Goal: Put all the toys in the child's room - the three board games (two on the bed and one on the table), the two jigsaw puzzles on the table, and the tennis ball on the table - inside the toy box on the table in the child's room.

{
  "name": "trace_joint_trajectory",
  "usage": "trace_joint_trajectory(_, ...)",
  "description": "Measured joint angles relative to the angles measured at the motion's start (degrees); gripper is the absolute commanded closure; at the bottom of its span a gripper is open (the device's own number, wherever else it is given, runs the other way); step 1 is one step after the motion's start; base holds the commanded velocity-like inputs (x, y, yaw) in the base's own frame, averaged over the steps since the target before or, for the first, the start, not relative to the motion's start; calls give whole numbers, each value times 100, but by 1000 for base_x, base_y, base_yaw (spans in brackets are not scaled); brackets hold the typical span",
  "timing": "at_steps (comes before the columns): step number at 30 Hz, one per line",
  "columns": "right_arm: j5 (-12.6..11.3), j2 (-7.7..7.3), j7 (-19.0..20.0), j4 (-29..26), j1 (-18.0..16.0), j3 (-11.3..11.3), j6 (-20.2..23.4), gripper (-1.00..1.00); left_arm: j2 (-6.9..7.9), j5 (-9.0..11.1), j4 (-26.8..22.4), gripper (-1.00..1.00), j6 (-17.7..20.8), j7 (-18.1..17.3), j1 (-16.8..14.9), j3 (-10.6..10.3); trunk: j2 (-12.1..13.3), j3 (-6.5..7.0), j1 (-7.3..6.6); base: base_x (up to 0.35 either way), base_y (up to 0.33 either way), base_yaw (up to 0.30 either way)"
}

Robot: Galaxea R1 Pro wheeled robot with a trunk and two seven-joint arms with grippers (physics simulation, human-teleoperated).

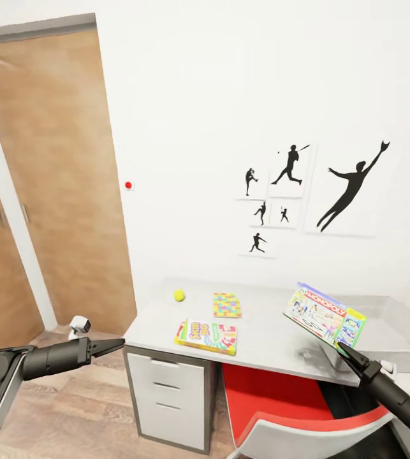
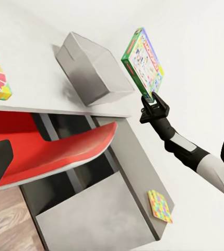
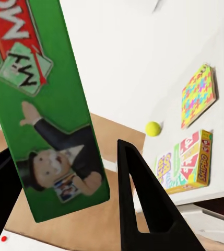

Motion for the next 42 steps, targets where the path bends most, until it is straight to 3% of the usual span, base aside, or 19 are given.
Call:
trace_joint_trajectory(9, -4, -6, -45, 7, 1, -8, 21, 100, 4, -2, -1, -100, 1, -6, 0, 9, 0, -26, 1, -36, 89, -231)
trace_joint_trajectory(17, 2, -269, -42, 1, 0, -8, 246, 100, 14, 1, 0, -100, 1, -23, -1, 19, 0, -63, 0, 7, 36, -236)
trace_joint_trajectory(28, 65, -367, 1, -191, -1, 9, 579, 100, 128, 63, -74, -100, 14, -109, -10, 37, 0, -143, -1, 166, 82, -140)
trace_joint_trajectory(33, 79, -323, 27, -1235, 94, 54, 1206, 100, 211, 70, -125, -100, 18, -411, -18, 41, 0, -189, 0, 37, 8, -10)
trace_joint_trajectory(37, 47, -273, 39, -2329, 388, 63, 1814, 100, 234, 40, -131, -100, 13, -490, -21, 36, 0, -227, 0, 7, 1, -2)
trace_joint_trajectory(42, 49, -156, 44, -2794, 488, 44, 1998, 100, 238, 31, -133, -100, 13, -508, -21, 33, 1, -275, 0, 1, 0, 0)
